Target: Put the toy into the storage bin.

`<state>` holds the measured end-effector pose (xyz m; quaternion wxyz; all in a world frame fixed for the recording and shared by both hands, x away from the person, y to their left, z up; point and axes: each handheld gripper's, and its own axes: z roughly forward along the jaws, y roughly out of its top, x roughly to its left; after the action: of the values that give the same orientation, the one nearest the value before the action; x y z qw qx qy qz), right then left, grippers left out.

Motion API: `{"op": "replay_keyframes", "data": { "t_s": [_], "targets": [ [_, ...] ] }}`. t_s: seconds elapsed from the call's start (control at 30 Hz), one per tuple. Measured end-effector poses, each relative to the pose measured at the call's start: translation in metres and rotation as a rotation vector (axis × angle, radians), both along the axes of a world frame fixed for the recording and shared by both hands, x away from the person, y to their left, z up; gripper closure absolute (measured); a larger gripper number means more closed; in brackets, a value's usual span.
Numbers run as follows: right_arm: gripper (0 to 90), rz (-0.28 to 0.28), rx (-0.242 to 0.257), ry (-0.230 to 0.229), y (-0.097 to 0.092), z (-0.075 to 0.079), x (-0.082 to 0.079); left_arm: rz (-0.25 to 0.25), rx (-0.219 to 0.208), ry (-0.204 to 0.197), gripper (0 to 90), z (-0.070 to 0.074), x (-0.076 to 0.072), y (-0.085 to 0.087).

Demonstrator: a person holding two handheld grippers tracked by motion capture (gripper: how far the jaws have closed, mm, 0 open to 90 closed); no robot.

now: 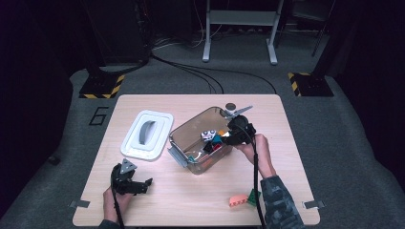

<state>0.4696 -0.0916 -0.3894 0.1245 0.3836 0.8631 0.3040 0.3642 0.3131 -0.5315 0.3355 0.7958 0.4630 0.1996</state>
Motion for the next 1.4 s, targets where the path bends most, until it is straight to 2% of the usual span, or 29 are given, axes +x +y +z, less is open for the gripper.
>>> {"op": "replay_keyframes", "data": {
  "t_s": [0.03,0.07,0.1,0.13,0.17,0.2,0.23,0.27,0.3,0.37,0.5,0.7,1.0,1.03,1.17,1.27,1.33,1.37,1.4],
  "targets": [
    [48.9,-0.007,0.000,0.003,-0.001,0.001,0.000,0.001,-0.002,0.001,1.1,0.000,0.000,0.000],
    [45.2,-0.009,-0.001,0.000,-0.001,0.001,0.000,0.001,-0.002,0.001,1.1,0.000,0.000,0.000],
    [45.2,-0.009,-0.001,0.000,-0.001,0.001,0.000,0.001,-0.002,0.001,1.1,0.000,0.000,0.000],
    [37.1,-0.019,0.004,-0.011,-0.003,0.002,-0.002,0.001,-0.001,0.000,1.1,0.000,0.000,0.000],
    [33.3,-0.019,0.007,-0.014,-0.004,0.004,-0.003,-0.001,0.000,0.001,1.1,0.000,0.000,0.000],
    [33.3,-0.019,0.007,-0.014,-0.004,0.004,-0.003,-0.001,0.000,0.001,1.1,0.000,0.000,0.000],
    [26.9,-0.027,0.018,-0.030,-0.007,0.006,-0.005,-0.002,0.001,0.001,1.1,0.000,0.000,0.000],
    [26.9,-0.027,0.018,-0.030,-0.007,0.006,-0.005,-0.002,0.001,0.001,1.1,0.000,0.000,0.000],
    [22.4,-0.034,0.034,-0.039,-0.011,0.009,-0.008,0.000,0.000,0.000,1.1,0.000,0.000,0.000],
    [19.1,-0.040,0.051,-0.050,-0.015,0.012,-0.011,-0.001,-0.001,0.002,1.1,0.000,0.000,0.000],
    [16.8,-0.048,0.071,-0.076,-0.023,0.016,-0.017,0.001,-0.002,0.001,1.1,0.000,0.000,0.000],
    [14.6,-0.072,0.098,-0.109,-0.044,0.021,-0.035,0.001,-0.002,0.000,1.1,0.000,0.000,0.000],
    [14.2,-0.090,0.109,-0.122,-0.062,0.013,-0.055,0.000,-0.002,-0.001,1.1,0.000,0.000,0.000],
    [14.2,-0.097,0.112,-0.116,-0.066,0.009,-0.059,-0.012,0.002,0.016,1.1,0.001,0.000,0.001],
    [14.1,-0.103,0.118,-0.103,-0.069,-0.002,-0.065,-0.011,0.002,0.014,1.1,0.001,0.000,0.001],
    [14.0,-0.112,0.118,-0.075,-0.072,-0.018,-0.074,-0.010,0.003,0.011,1.1,0.001,0.000,0.001],
    [14.0,-0.109,0.111,-0.076,-0.073,-0.023,-0.076,-0.010,0.001,0.014,1.1,0.001,0.000,0.001],
    [13.9,-0.121,0.111,-0.069,-0.075,-0.031,-0.082,-0.010,0.001,0.013,1.1,0.001,0.000,0.001],
    [13.9,-0.121,0.111,-0.069,-0.075,-0.031,-0.082,-0.010,0.002,0.011,1.1,0.001,0.000,0.001]
  ]
}}
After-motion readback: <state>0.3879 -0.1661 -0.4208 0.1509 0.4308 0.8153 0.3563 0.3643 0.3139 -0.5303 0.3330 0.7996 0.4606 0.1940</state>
